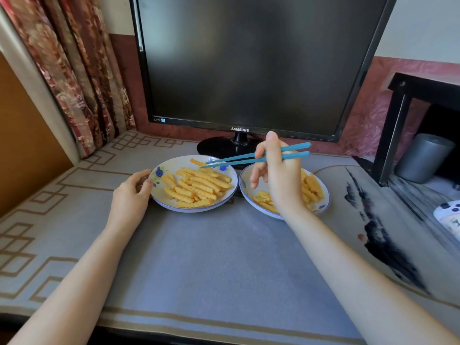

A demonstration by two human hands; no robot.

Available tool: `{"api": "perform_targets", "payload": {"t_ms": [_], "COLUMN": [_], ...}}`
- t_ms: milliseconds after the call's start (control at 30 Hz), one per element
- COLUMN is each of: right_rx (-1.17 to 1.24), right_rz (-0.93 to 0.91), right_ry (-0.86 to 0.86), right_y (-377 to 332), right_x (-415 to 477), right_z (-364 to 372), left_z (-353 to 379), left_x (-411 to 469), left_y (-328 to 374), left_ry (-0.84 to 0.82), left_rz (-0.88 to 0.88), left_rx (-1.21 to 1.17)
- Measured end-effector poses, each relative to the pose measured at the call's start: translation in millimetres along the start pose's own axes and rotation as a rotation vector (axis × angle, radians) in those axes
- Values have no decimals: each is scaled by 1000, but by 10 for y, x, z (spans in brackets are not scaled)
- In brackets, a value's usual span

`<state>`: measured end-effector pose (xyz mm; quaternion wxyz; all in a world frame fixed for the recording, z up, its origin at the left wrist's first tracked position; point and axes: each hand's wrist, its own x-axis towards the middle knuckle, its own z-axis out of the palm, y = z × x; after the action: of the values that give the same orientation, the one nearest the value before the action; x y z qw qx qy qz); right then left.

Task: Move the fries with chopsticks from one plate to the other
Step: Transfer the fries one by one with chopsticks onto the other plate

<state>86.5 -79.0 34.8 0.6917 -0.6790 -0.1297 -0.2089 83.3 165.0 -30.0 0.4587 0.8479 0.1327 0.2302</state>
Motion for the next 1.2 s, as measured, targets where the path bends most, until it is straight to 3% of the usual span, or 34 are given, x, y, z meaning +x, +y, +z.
{"api": "perform_targets", "payload": {"t_ms": [200,433,767,1200], "right_rx": [-18,-11,-207,-341], "right_rz": [41,20,34,26], "right_ry": [-68,18,115,129], "right_y": [104,-57,-134,-97], "right_x": [13,142,283,360], "right_z": [68,-338,-1105,-1096], "left_z": [1,2,-1,4], "left_x": [-2,8,-9,-8], "left_y": [6,-8,5,20], "left_ry": [1,-2,-7,3], "left_rz": [2,-11,-13,-6], "left_rx": [5,-1,-9,13]}}
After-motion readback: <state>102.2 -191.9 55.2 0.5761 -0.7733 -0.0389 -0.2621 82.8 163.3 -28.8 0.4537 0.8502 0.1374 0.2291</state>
